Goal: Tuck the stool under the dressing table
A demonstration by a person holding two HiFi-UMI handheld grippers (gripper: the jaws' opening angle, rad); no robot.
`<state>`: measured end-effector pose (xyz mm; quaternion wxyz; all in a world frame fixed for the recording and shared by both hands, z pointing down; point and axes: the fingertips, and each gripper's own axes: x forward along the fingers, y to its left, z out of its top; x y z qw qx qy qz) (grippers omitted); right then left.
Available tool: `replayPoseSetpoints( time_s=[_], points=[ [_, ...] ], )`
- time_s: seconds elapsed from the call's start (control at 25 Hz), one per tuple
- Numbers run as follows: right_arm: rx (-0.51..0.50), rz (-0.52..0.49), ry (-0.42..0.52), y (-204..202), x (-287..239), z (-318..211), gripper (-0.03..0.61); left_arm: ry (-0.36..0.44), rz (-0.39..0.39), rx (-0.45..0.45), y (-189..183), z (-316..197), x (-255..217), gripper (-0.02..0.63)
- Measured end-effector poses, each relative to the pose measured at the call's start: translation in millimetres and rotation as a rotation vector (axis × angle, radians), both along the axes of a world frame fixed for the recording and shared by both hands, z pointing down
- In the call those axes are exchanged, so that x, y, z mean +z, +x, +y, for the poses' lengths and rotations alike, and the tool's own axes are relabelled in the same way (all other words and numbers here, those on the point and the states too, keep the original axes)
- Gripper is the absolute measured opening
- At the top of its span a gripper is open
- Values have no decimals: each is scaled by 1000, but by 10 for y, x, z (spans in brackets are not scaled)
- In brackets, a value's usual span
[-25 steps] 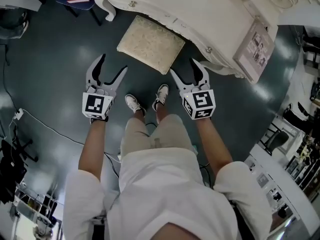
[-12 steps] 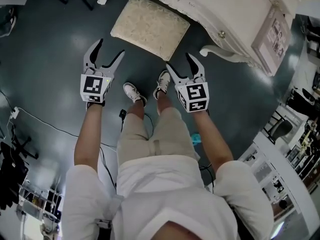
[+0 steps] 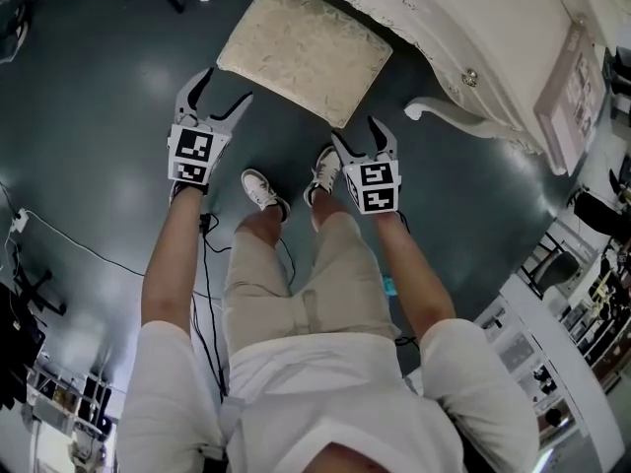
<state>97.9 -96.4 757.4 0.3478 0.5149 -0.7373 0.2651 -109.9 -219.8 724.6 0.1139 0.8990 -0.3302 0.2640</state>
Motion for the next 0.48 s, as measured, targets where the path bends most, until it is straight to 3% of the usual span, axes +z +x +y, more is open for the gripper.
replayPoseSetpoints(
  time_s=[0.2, 0.48],
  points=[
    [11, 3, -21, -26, 424, -8, 330, -38, -34, -8, -53, -133, 462, 364],
    [40, 27, -49, 95, 804, -22, 331, -57, -96, 60, -66, -253, 894, 364]
  ],
)
